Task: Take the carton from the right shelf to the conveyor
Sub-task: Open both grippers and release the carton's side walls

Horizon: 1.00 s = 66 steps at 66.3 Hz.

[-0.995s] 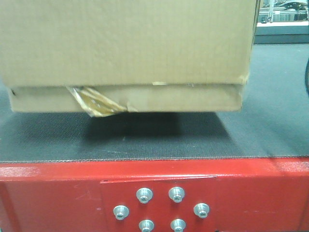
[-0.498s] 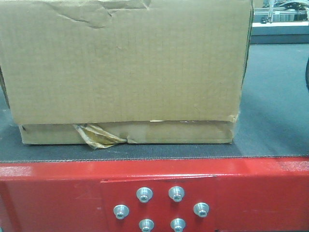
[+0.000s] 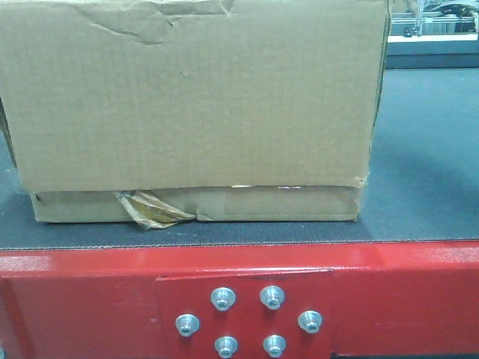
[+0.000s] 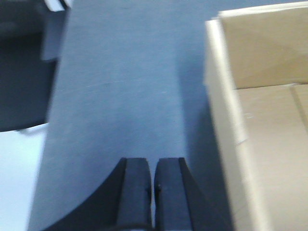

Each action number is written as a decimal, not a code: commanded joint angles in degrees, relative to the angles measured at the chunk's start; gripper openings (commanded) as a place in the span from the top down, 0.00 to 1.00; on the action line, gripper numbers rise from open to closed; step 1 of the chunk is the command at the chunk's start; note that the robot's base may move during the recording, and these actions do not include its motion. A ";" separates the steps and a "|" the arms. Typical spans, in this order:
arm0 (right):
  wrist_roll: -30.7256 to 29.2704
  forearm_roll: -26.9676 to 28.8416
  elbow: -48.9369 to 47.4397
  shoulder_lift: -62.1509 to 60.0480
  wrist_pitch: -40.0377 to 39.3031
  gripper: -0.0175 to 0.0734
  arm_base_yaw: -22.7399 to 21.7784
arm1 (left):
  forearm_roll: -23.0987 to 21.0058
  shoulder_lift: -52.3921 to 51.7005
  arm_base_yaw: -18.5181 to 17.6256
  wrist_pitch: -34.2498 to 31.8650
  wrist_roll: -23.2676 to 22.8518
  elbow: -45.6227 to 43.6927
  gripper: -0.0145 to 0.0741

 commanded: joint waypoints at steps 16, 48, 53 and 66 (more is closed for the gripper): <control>-1.17 -1.02 17.80 -9.46 -6.22 0.89 -2.13 | -5.47 -13.50 7.00 -13.28 1.23 25.54 0.82; -1.17 -3.93 58.98 -39.89 -35.19 0.89 -2.13 | -6.42 -49.28 7.00 -36.02 1.23 63.03 0.82; -1.33 -3.98 63.09 -45.83 -38.44 0.89 -2.13 | -6.42 -54.97 7.00 -36.02 1.23 65.08 0.82; -1.43 -3.98 72.87 -60.08 -44.08 0.89 -2.13 | -6.42 -68.04 7.00 -36.02 1.23 68.42 0.82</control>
